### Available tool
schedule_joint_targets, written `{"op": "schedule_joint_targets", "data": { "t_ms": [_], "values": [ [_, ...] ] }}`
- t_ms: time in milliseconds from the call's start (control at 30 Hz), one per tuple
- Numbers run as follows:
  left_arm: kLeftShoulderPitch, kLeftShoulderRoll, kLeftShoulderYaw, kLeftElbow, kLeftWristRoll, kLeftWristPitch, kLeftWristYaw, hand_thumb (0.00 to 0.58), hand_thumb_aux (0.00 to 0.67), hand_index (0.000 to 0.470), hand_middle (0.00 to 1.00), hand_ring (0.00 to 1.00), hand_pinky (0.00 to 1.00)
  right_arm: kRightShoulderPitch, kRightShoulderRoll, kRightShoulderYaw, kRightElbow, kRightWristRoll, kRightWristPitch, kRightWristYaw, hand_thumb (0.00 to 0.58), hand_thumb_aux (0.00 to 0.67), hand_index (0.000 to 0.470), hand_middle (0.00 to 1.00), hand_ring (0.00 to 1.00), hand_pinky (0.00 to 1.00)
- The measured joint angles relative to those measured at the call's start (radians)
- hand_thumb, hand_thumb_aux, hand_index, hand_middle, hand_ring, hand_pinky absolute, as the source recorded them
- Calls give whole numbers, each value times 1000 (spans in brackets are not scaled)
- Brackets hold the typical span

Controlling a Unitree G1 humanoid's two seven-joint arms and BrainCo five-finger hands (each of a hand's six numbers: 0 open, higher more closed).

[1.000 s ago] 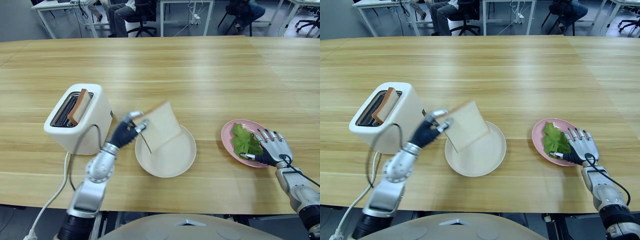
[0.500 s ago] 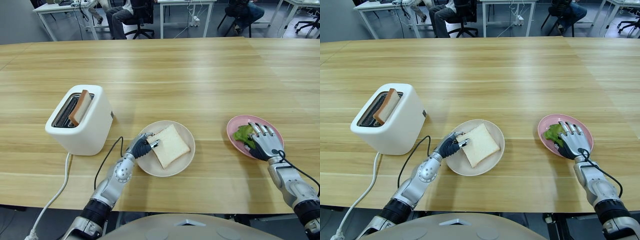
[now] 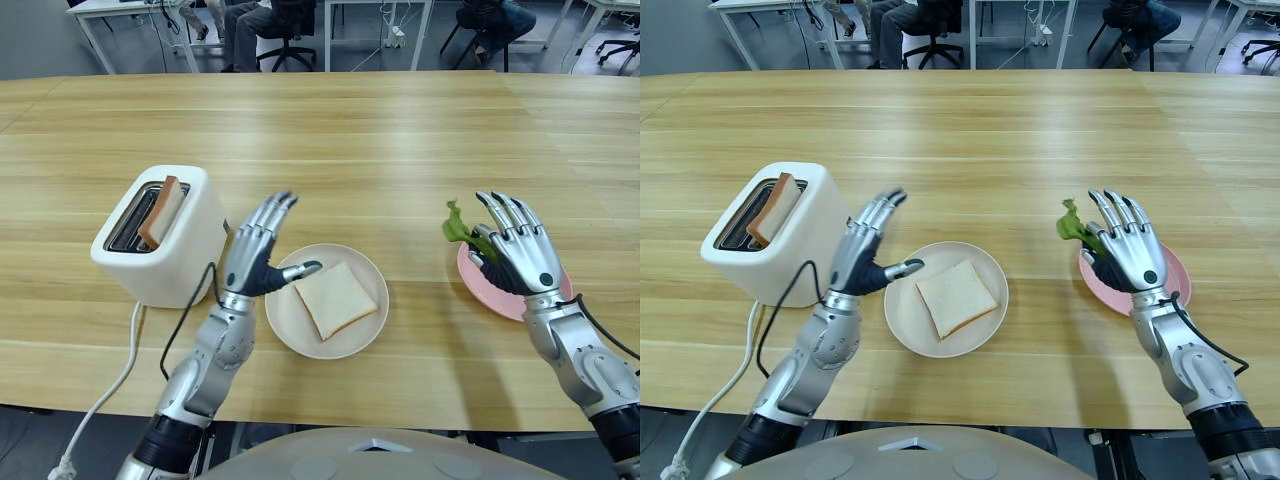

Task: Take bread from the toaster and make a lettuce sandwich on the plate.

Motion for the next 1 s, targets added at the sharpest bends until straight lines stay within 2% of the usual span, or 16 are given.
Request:
{"op": "schedule_joint_targets", "data": {
  "t_ms": [100, 233, 500, 767, 1000],
  "values": [
    [25, 1, 72, -61, 29, 46, 2, 0, 0, 0, 0, 0, 0, -11, 47, 27, -61, 0, -29, 34, 580, 670, 460, 0, 0, 0],
    [58, 32, 182, -99, 49, 112, -21, 0, 0, 0, 0, 0, 0, -20, 136, 150, -78, -22, -81, 89, 580, 670, 460, 0, 0, 0],
    [49, 133, 361, -43, 84, 241, -54, 0, 0, 0, 0, 0, 0, -113, 274, 350, 118, -115, -121, 115, 580, 670, 460, 0, 0, 0],
    [-4, 179, 371, 67, 156, 370, -105, 0, 0, 0, 0, 0, 0, -189, 336, 448, 248, -164, -118, 114, 580, 670, 460, 0, 0, 0],
    [-59, 181, 327, 200, 145, 399, -142, 0, 0, 0, 0, 0, 0, -197, 340, 483, 256, -169, -102, 132, 580, 670, 460, 0, 0, 0]
  ]
}}
